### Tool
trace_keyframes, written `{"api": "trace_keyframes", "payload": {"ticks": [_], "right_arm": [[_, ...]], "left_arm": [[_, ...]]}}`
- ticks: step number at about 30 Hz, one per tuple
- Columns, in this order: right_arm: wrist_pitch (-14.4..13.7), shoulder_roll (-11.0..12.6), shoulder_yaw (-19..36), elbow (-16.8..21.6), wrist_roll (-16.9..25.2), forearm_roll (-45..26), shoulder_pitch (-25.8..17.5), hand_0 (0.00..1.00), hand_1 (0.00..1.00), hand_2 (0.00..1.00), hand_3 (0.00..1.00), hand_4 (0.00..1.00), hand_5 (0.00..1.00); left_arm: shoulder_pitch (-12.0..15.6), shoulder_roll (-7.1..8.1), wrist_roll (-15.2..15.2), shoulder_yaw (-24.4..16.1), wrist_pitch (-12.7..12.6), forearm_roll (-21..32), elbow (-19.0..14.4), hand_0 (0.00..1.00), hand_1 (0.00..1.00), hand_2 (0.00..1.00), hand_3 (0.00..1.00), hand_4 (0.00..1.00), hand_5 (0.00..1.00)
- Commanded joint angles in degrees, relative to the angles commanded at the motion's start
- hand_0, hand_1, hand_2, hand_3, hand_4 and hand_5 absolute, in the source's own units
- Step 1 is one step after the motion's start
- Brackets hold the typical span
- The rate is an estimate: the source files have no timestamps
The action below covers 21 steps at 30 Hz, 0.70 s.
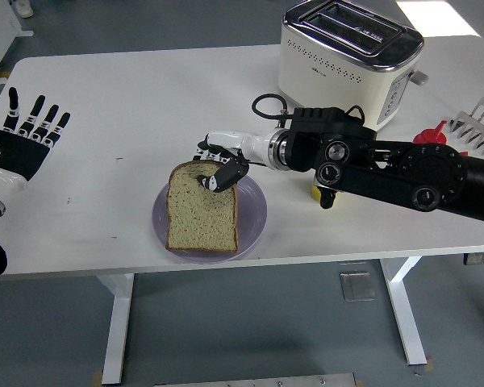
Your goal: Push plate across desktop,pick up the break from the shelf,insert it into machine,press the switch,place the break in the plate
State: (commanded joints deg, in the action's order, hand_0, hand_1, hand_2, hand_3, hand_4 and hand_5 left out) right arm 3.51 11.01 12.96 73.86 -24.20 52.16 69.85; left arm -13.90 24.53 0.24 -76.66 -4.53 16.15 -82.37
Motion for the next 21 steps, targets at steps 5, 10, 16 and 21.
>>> {"api": "trace_keyframes", "payload": {"ticks": [5, 10, 16, 21], "right_arm": [[0.2, 0.0, -0.1, -0.6, 0.4, 0.2, 0.0, 0.376, 0.448, 0.459, 0.394, 0.176, 0.002], [0.6, -0.1, -0.2, -1.2, 1.2, 0.4, -0.1, 0.359, 0.497, 0.43, 0.398, 0.314, 0.002], [1.4, -0.1, -0.4, -1.7, 1.9, 0.9, -0.2, 0.452, 0.538, 0.408, 0.325, 0.429, 0.002], [2.5, -0.2, -0.7, -2.1, 2.4, 1.3, -0.3, 0.559, 0.611, 0.367, 0.309, 0.455, 0.002]], "left_arm": [[0.0, -0.01, 0.0, 0.1, 0.0, 0.0, 0.0, 0.998, 0.998, 0.433, 0.331, 0.998, 0.998], [0.0, -0.05, 0.0, 0.1, 0.0, -0.1, 0.0, 0.998, 0.998, 0.432, 0.46, 0.998, 0.998], [0.0, -0.07, 0.0, 0.0, 0.0, -0.1, 0.1, 0.949, 0.998, 0.601, 0.589, 0.986, 0.998], [0.1, -0.09, 0.0, 0.0, 0.0, -0.1, 0.1, 0.863, 0.808, 0.602, 0.639, 0.901, 0.998]]}}
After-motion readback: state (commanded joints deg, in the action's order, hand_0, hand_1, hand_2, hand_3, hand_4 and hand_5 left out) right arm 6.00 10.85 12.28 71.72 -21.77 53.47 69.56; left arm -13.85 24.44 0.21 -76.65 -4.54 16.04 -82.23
